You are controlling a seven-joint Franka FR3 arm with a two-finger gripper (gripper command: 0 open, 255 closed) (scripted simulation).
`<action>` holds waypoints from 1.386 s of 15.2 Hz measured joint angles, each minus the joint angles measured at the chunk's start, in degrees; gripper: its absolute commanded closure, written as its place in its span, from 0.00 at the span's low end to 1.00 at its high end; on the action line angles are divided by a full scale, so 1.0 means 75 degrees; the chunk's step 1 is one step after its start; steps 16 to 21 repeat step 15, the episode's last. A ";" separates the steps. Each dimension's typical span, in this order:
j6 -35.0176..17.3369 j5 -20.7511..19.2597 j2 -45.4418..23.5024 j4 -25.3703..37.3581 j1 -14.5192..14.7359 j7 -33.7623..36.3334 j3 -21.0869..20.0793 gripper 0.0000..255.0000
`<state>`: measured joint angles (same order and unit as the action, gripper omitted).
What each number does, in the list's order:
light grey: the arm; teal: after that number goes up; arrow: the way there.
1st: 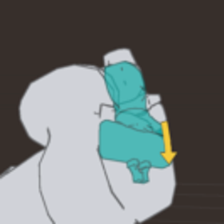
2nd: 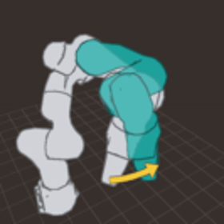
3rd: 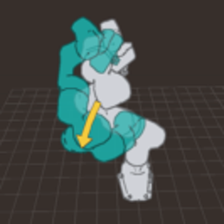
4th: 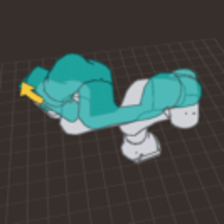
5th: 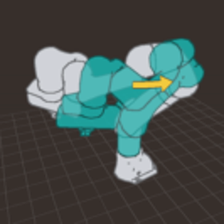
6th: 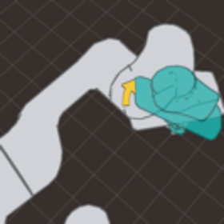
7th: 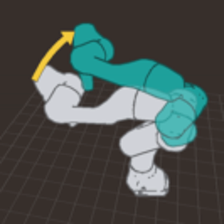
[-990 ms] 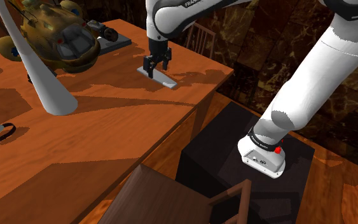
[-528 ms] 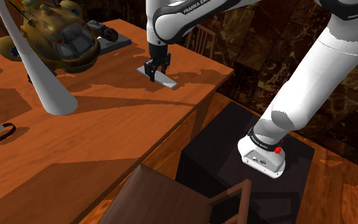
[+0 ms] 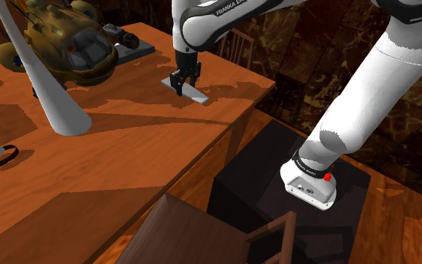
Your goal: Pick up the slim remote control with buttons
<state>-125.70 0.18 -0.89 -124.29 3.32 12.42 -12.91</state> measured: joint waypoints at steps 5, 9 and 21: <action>0.0450 0.0057 0.0219 0.0235 -0.0001 -0.0028 0.0000 1.00; 0.0840 0.0089 0.0351 0.0497 -0.0015 -0.0070 0.0016 1.00; 0.1412 0.0129 0.0536 0.0887 -0.0018 -0.0094 0.0024 1.00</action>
